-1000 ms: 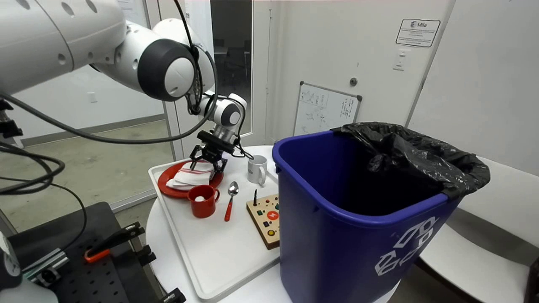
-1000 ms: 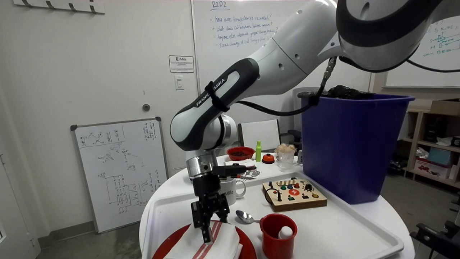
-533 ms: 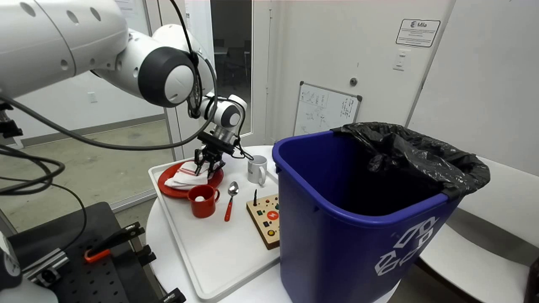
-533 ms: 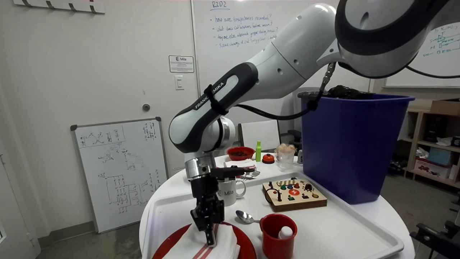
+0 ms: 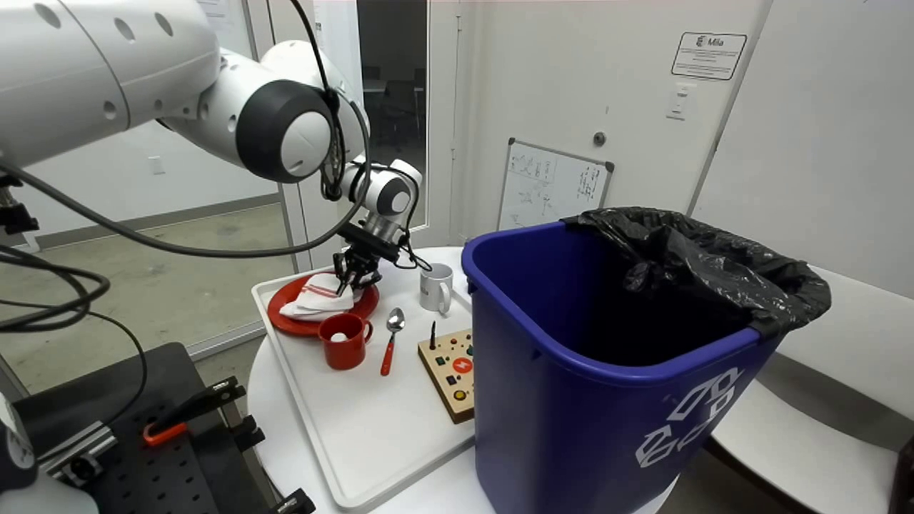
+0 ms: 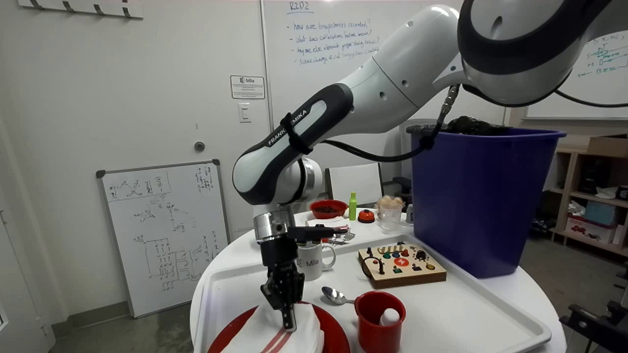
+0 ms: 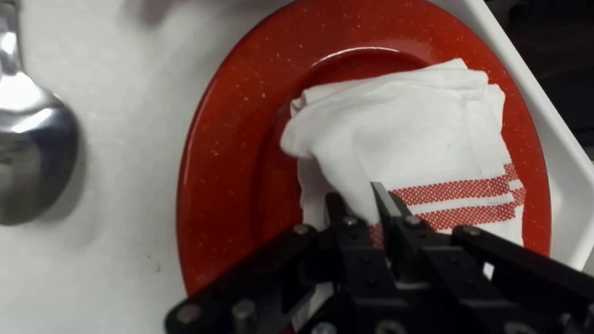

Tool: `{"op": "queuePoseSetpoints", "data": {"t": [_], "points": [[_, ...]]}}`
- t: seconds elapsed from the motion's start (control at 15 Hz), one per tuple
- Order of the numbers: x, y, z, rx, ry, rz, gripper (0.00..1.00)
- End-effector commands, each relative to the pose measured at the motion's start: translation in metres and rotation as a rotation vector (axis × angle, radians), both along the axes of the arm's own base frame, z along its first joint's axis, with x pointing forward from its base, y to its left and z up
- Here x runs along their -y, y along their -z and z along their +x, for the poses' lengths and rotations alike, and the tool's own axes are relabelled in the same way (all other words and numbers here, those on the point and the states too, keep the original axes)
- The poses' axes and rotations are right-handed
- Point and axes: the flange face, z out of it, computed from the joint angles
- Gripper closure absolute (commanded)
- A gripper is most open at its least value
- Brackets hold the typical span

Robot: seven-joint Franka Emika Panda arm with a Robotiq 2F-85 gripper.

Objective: Throw the tea towel in the trash bin

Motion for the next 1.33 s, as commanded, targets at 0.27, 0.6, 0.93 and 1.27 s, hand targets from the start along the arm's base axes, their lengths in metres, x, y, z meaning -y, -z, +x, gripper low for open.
{"op": "queuePoseSetpoints", "data": {"t": [0.27, 0.6, 0.93, 1.27], "points": [[-0.030, -0.075, 0.001, 0.166, -0.233, 0.191, 0.90], [-0.036, -0.133, -0.017, 0.263, -0.322, 0.239, 0.88], [-0.008, -0.183, -0.036, 0.299, -0.284, 0.204, 0.89], [0.043, -0.237, -0.059, 0.330, -0.230, 0.154, 0.89]]}}
